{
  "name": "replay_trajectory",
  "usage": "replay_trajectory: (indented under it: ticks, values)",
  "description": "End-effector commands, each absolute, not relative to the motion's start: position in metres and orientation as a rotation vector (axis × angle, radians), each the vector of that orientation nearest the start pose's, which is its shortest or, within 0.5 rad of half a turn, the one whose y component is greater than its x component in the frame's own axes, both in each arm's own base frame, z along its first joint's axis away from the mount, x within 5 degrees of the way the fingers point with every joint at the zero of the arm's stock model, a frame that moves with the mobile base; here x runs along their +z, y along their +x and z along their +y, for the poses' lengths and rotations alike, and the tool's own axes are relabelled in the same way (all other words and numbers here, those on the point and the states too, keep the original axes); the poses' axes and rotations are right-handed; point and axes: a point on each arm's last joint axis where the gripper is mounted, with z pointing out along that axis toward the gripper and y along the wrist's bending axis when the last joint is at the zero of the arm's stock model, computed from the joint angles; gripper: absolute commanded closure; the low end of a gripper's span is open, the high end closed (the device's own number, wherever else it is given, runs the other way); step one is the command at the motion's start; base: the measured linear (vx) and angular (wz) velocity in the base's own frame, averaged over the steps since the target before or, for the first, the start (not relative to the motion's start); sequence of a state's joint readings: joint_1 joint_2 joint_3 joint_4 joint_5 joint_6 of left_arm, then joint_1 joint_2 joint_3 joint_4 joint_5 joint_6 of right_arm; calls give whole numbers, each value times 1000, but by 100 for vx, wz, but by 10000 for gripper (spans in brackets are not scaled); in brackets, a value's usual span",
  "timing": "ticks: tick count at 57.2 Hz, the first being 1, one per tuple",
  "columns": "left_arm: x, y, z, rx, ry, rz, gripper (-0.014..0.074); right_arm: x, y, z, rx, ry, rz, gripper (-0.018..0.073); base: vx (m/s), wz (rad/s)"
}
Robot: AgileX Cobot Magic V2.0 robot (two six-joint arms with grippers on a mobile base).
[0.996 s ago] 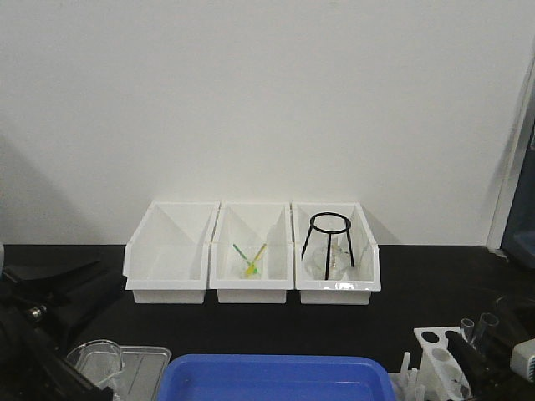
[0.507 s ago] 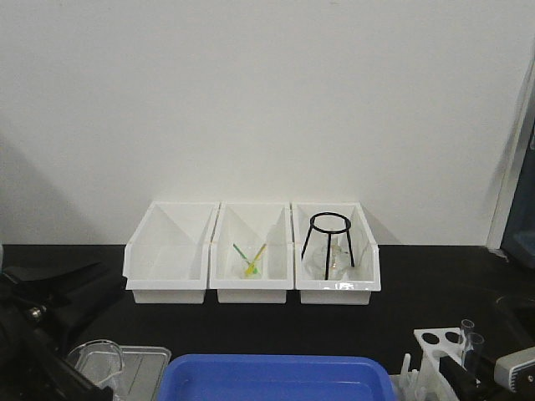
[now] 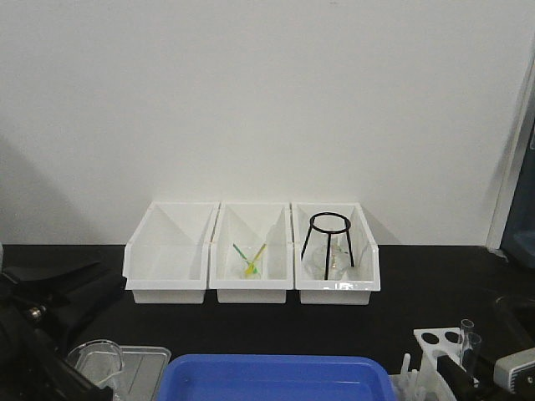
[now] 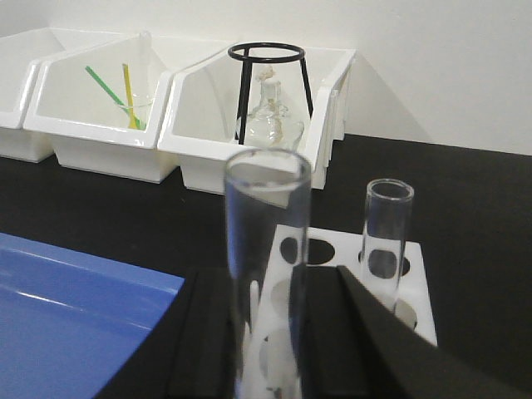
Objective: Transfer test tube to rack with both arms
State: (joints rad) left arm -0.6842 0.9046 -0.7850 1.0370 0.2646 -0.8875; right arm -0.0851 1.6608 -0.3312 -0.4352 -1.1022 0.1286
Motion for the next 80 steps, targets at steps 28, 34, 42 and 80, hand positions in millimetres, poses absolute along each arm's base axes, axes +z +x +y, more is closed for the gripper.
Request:
replay_trajectory:
  ticks: [28,34,42,80]
  values:
    - [378,160,-108,-293,484,1644,605,281,197,16,147,-282,1292,137,0,0]
    - [370,160,-107,-335,426,1715,605,295,168,15,115,-254,1383,354,0,0]
    - [330,155,-109,-376,429,1861,605,295,128,11,51,-182,1532,573,0,0]
    - [283,130,-130,-598,626,1862,605,263,73,17,1,-267,1462,567,0,0]
